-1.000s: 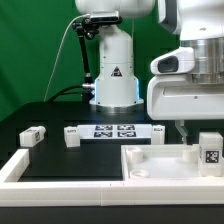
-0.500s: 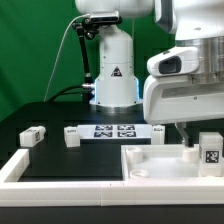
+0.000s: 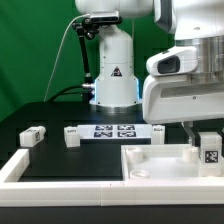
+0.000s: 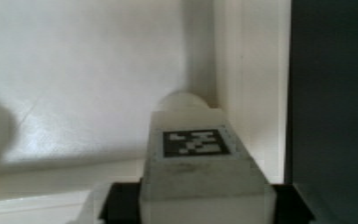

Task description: Assemble one leg

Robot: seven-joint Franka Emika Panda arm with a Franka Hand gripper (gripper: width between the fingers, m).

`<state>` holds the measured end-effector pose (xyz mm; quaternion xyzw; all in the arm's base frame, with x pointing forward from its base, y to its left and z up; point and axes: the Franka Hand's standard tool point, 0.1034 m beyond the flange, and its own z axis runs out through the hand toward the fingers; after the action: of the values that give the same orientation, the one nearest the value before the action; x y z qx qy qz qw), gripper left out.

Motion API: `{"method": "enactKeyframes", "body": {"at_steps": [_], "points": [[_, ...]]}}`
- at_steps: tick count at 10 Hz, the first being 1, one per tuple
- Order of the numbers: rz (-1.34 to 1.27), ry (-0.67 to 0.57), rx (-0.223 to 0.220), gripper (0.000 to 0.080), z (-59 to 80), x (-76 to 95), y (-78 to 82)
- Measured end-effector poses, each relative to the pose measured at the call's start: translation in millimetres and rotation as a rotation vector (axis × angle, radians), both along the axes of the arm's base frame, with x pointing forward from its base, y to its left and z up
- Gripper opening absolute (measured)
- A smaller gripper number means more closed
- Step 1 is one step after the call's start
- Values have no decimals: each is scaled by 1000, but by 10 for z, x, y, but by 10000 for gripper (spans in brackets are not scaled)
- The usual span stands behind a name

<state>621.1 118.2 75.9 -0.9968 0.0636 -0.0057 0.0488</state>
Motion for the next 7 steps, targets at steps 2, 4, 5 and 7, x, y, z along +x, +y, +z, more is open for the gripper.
{"method": "enactKeyframes", "body": {"at_steps": [2, 4, 5, 7], "points": [[-213, 0, 3, 291, 8, -15, 4], [-356, -9, -12, 294, -11, -9, -80], [-455, -10, -18, 295, -12, -15, -115], [-571, -8, -33, 301, -14, -23, -210]]}}
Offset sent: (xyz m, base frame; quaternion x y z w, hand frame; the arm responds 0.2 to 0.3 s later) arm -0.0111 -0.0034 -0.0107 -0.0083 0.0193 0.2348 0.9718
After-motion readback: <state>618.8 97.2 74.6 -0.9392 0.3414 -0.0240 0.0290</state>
